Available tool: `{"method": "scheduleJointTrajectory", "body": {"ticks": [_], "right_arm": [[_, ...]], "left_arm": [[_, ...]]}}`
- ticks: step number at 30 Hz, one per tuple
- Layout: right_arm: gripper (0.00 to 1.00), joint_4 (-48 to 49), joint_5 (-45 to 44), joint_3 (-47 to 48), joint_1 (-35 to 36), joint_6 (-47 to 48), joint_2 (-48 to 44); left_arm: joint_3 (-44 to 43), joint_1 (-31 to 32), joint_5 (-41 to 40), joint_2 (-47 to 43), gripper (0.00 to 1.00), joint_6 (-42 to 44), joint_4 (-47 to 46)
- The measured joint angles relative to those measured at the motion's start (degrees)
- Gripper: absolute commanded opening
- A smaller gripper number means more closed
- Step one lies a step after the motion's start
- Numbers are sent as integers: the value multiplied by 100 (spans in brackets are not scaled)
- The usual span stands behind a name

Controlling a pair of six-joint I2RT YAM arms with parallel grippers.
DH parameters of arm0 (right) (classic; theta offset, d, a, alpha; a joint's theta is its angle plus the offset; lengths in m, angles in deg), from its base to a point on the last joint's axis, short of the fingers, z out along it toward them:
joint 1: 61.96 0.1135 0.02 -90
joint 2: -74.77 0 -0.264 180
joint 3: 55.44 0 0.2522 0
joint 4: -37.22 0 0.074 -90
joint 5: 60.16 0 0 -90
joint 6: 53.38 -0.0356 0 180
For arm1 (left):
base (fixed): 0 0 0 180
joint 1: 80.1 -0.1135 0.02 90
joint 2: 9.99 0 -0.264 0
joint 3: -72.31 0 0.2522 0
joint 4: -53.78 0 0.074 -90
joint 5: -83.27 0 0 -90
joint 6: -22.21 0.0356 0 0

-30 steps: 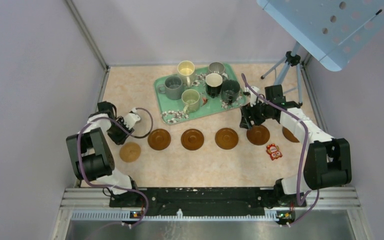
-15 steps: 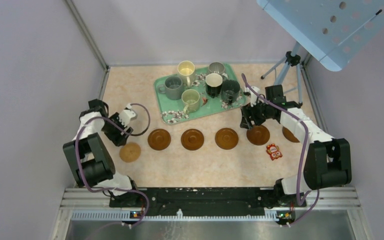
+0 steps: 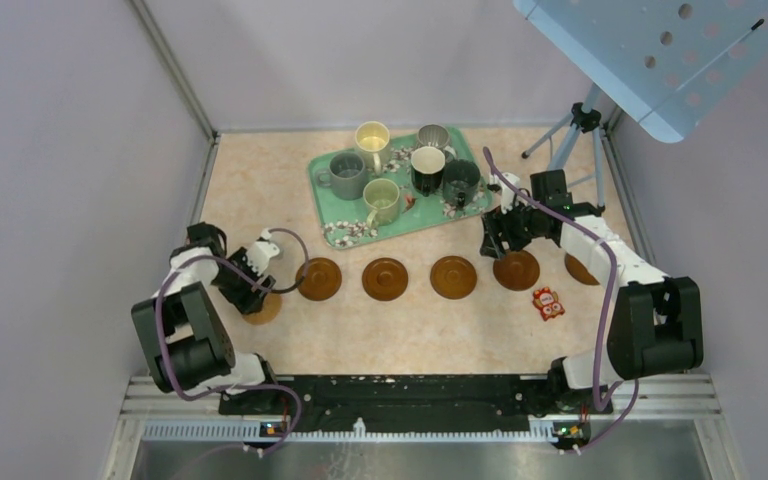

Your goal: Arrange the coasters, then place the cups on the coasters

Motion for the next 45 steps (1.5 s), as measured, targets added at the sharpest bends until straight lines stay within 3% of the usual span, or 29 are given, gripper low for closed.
{"method": "scheduleJointTrajectory", "body": {"ticks": [5, 10, 28, 36, 45], "right_arm": [[68, 2, 11, 0, 0, 0, 0], [68, 0, 35, 0, 0, 0, 0], [68, -2, 81, 0, -48, 4, 0], [68, -17, 111, 0, -48, 4, 0], [68, -243, 216, 20, -48, 63, -9]], "left_arm": [[264, 0, -66, -286, 71, -374, -275], [17, -11, -92, 55, 68, -879, -140], [-597, -9, -81, 638, 67, -1451, -629], [-741, -11, -229, 662, 72, -1360, -1025], [-1370, -2, 223, 295, 82, -1200, -275]]}}
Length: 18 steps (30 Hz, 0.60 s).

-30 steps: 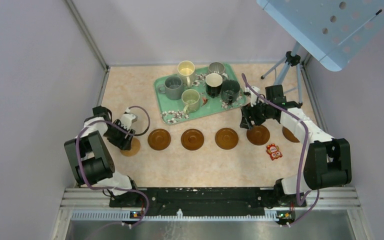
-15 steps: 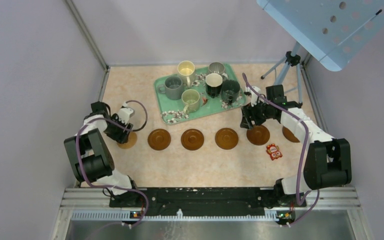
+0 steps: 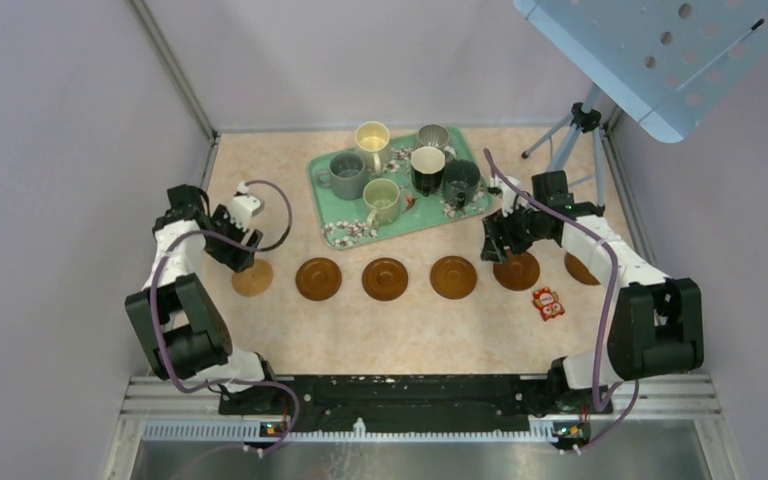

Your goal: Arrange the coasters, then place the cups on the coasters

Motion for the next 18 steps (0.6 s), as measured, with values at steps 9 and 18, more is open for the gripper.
{"method": "scheduleJointTrajectory", "body": {"ticks": [9, 18], "right_arm": [[68, -837, -144, 35, -136, 529, -446], [62, -1397, -826, 111, -1956, 1276, -422]], "left_arm": [[-254, 669, 776, -1071, 99, -166, 553], [229, 2081, 949, -1488, 99, -1241, 201]]}}
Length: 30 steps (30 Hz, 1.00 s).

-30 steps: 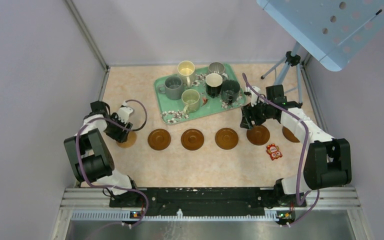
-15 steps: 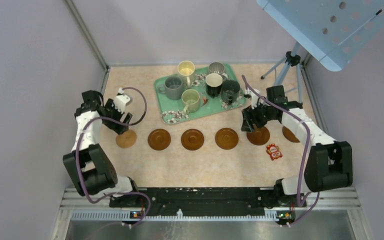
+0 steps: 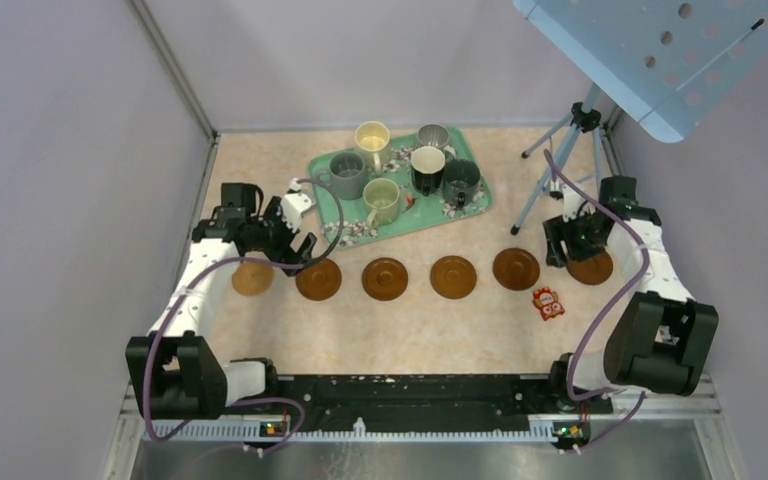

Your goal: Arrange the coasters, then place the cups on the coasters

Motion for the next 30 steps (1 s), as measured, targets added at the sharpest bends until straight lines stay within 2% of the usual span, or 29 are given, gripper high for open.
{"method": "scheduleJointTrajectory", "body": {"ticks": [6, 8, 14, 24, 30], "right_arm": [[64, 297, -682, -17, -195, 168, 280], [67, 431, -824, -17, -216, 170, 459], [67, 726, -1097, -17, -385, 166, 1008], [65, 608, -706, -13, -468, 149, 1451], [65, 492, -258, 170, -122, -221, 1040]], "left_arm": [[107, 308, 39, 0, 99, -570, -348], [127, 352, 57, 0, 99, -682, -450], [323, 400, 87, -133, 99, -946, -651], [358, 439, 216, -212, 99, -1309, -973], [483, 452, 382, -212, 99, -1617, -1331]]}}
